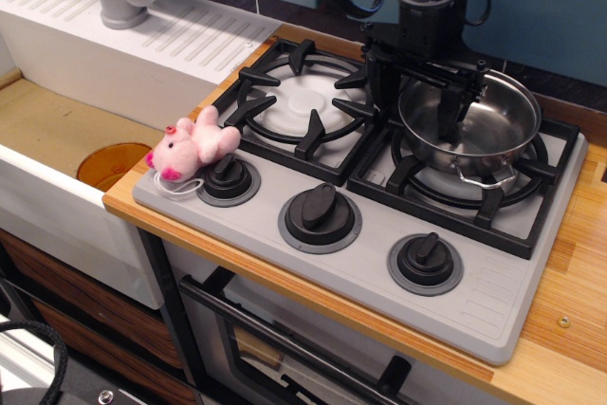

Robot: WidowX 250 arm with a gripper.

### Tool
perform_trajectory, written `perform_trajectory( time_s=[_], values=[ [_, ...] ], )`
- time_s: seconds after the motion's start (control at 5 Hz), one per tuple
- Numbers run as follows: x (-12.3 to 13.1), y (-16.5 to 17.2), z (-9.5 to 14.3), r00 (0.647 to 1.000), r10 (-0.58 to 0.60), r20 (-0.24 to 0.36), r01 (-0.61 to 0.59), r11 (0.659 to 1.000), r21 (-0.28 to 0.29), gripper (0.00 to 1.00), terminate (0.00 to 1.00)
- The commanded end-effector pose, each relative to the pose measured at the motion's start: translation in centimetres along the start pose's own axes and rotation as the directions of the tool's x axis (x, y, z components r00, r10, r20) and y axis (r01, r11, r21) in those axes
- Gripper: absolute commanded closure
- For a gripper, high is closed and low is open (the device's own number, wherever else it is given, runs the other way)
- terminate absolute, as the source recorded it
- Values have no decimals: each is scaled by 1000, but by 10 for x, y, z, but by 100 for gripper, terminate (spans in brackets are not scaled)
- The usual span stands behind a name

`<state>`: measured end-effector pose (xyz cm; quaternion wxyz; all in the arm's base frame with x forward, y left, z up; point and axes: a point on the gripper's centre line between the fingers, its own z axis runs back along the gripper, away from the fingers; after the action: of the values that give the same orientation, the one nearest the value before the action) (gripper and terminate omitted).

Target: Put pan on stove and put stuffedpig in pan

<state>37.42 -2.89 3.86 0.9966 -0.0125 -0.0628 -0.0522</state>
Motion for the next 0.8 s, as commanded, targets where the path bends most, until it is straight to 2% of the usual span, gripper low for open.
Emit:
perform_trajectory(
  time_s=[0.0,0.6],
  values=[
    [4,-2,1,1000,15,17,-15,1000,22,100,0],
    [-2,-12,28,999,28,-22,-27,999,37,100,0]
  ],
)
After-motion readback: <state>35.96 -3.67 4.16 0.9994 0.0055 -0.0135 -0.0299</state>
